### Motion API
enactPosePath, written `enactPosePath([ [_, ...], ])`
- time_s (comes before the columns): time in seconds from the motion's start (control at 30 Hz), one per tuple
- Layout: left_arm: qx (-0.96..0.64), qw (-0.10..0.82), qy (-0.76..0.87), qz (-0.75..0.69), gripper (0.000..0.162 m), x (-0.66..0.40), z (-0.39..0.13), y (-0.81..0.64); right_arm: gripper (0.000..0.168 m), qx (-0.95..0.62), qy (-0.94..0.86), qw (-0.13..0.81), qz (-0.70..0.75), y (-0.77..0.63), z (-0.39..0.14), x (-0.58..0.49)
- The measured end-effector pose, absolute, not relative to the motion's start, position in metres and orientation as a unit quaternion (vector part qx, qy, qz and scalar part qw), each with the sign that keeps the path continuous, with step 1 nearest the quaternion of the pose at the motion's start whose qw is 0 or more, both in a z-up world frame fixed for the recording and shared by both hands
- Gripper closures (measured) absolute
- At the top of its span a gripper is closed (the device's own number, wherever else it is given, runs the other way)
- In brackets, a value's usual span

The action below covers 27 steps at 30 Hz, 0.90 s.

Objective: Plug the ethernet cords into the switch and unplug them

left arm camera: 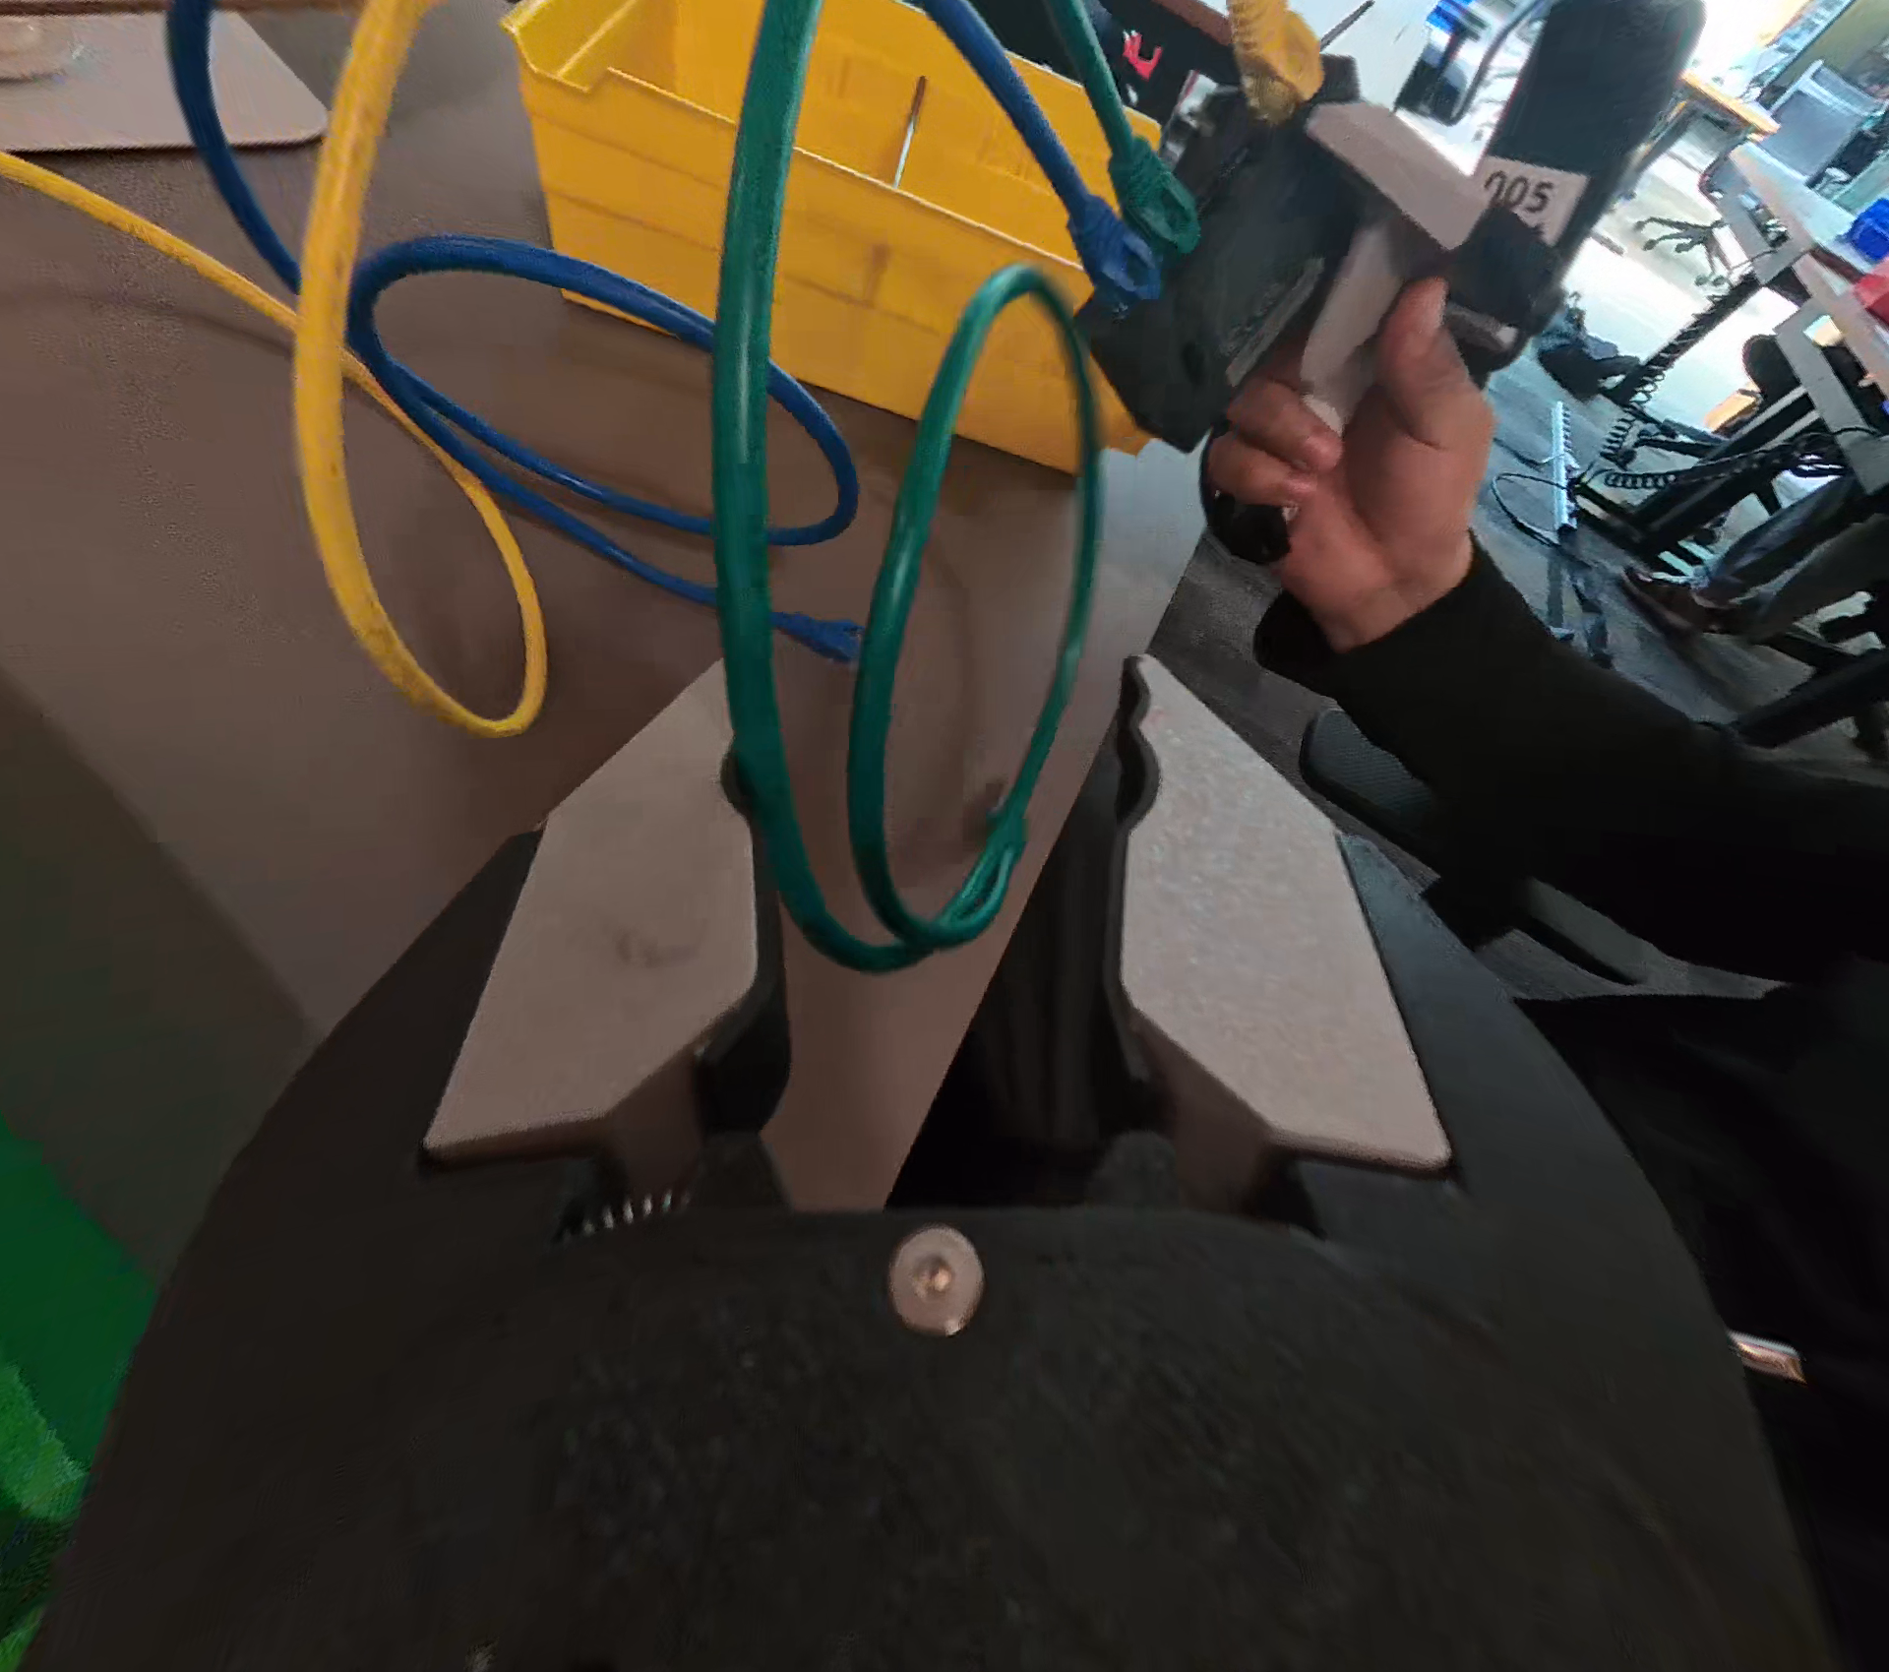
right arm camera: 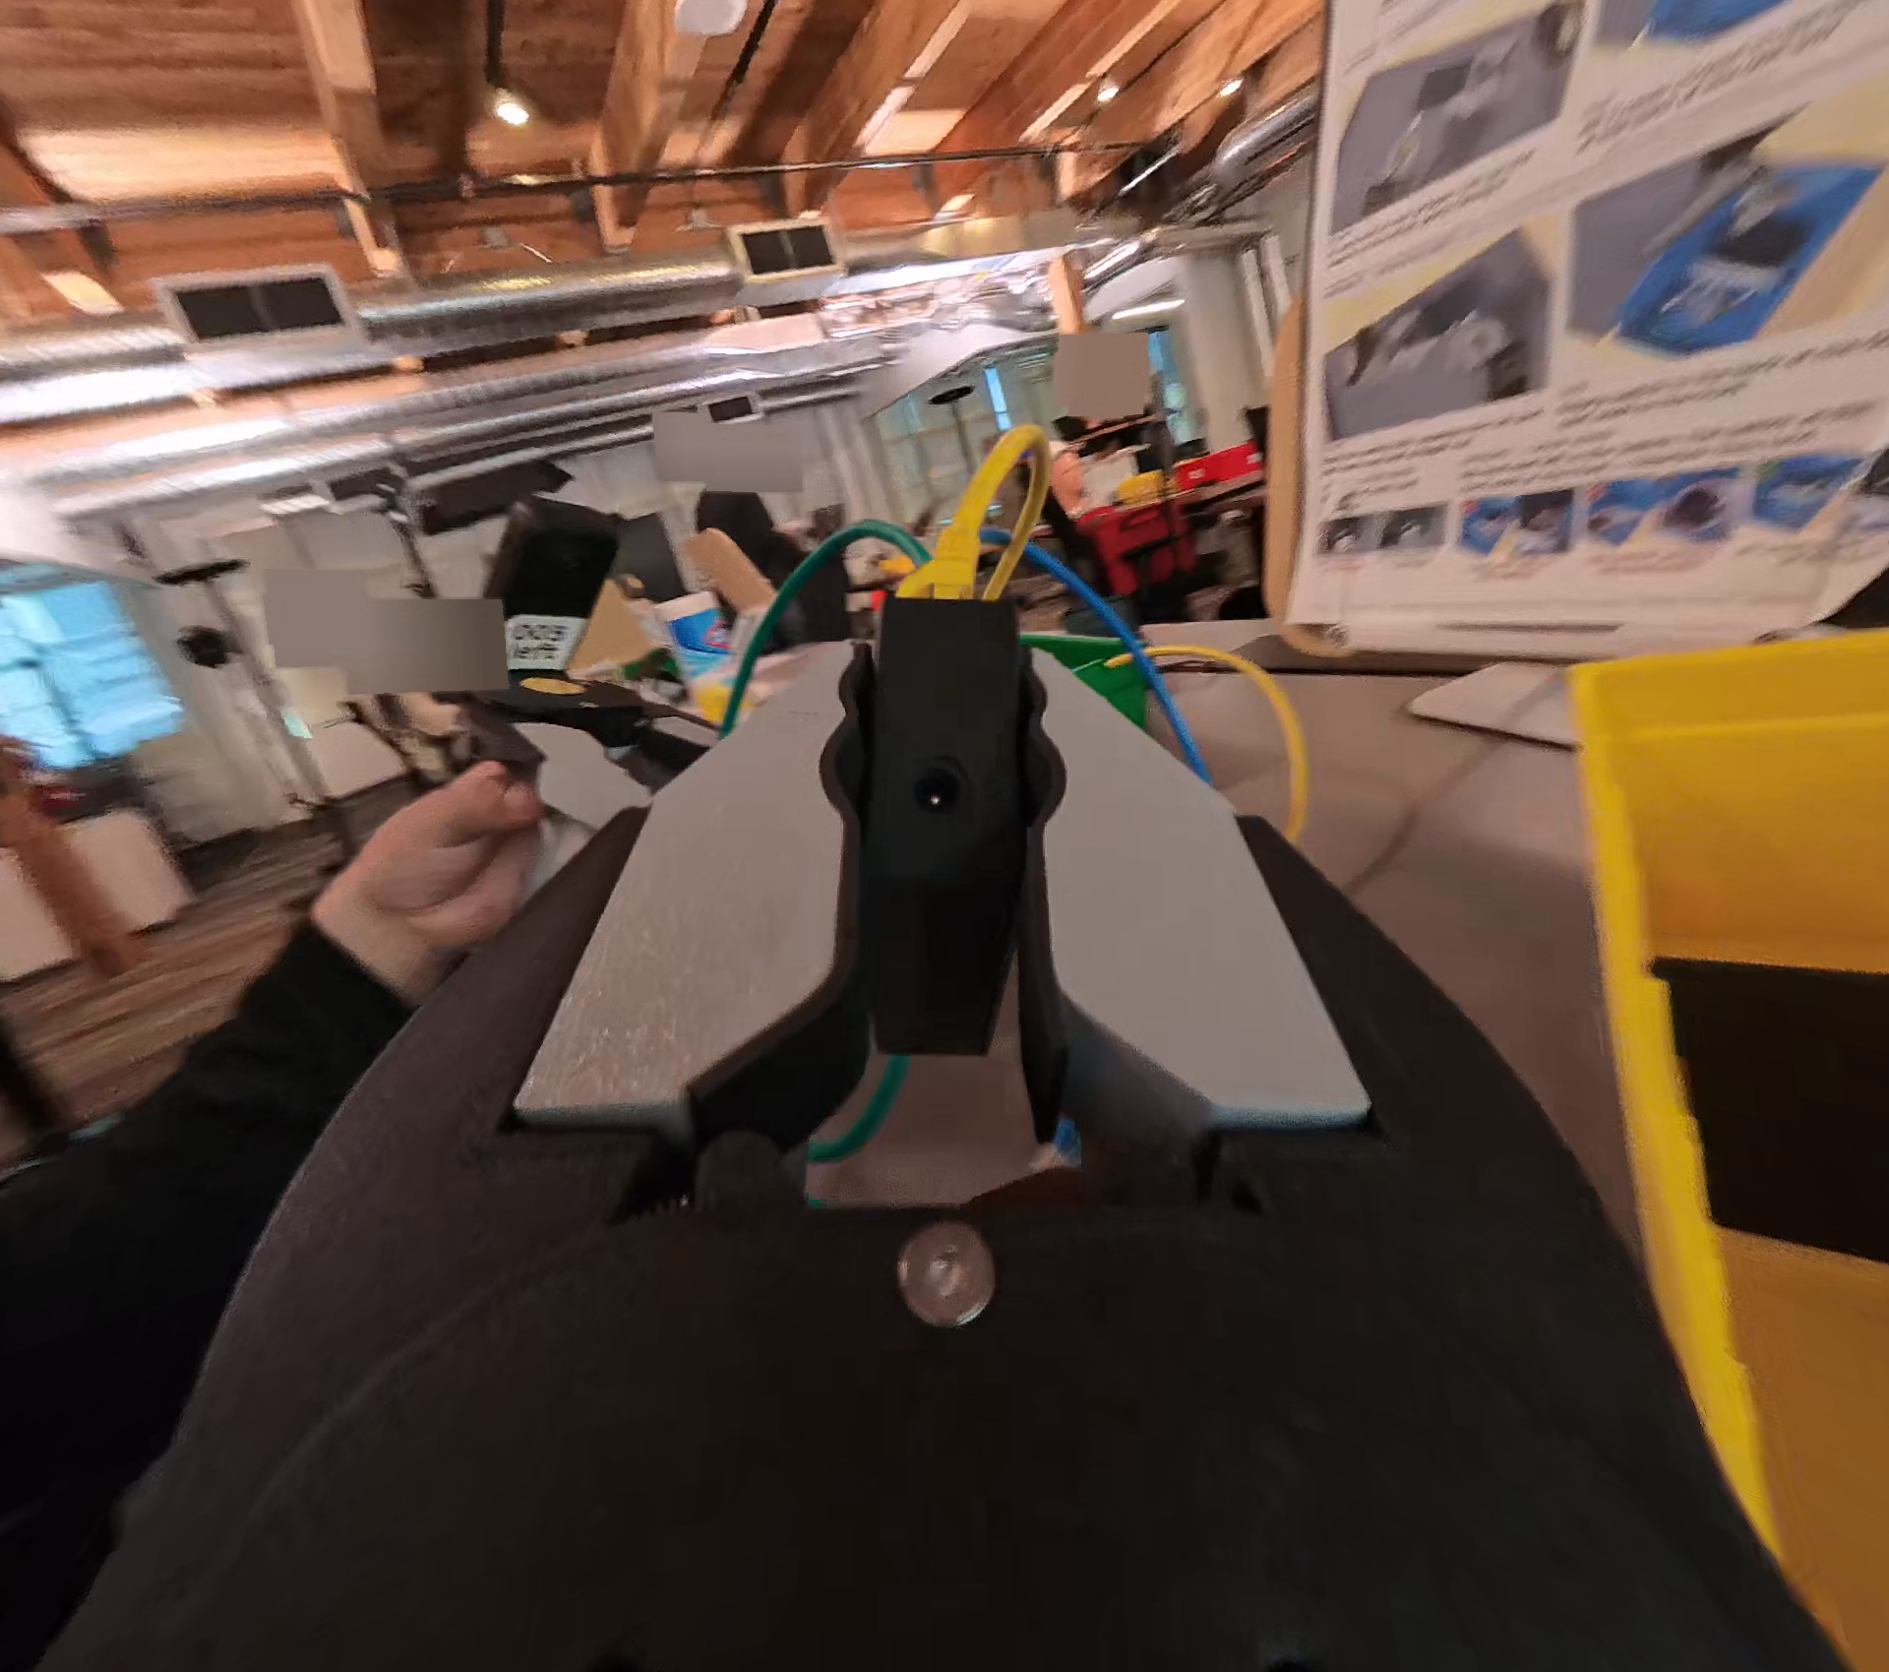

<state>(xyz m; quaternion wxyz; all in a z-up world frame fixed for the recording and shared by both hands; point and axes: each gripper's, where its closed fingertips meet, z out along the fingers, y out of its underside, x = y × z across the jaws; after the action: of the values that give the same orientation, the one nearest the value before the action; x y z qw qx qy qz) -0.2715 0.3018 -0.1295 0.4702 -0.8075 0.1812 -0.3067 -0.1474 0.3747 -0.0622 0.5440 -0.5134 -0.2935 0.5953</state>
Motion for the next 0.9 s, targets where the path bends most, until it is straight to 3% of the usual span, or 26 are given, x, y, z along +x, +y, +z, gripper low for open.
enactPosePath([
  [0.07, -0.806, 0.447, 0.206, -0.33, 0.106, -0.261, -0.132, 0.292, 0.143, -0.528, -0.302, 0.575, 0.548, 0.376, -0.061, -0.146],
  [0.27, -0.837, 0.385, 0.263, -0.286, 0.099, -0.235, -0.17, 0.289, 0.144, -0.544, -0.313, 0.585, 0.514, 0.372, -0.075, -0.161],
  [0.43, -0.782, 0.351, 0.344, -0.384, 0.115, -0.196, -0.157, 0.253, 0.144, -0.543, -0.326, 0.603, 0.486, 0.372, -0.072, -0.158],
  [0.53, -0.757, 0.342, 0.367, -0.418, 0.106, -0.178, -0.15, 0.239, 0.144, -0.569, -0.33, 0.611, 0.44, 0.381, -0.084, -0.16],
  [0.7, -0.686, 0.325, 0.379, -0.529, 0.106, -0.169, -0.114, 0.211, 0.143, -0.592, -0.343, 0.61, 0.399, 0.385, -0.096, -0.166],
  [0.83, -0.736, 0.341, 0.374, -0.449, 0.103, -0.203, -0.132, 0.221, 0.144, -0.596, -0.343, 0.615, 0.385, 0.388, -0.098, -0.165],
  [0.9, -0.824, 0.355, 0.292, -0.332, 0.105, -0.25, -0.156, 0.255, 0.144, -0.602, -0.339, 0.62, 0.373, 0.393, -0.101, -0.163],
])
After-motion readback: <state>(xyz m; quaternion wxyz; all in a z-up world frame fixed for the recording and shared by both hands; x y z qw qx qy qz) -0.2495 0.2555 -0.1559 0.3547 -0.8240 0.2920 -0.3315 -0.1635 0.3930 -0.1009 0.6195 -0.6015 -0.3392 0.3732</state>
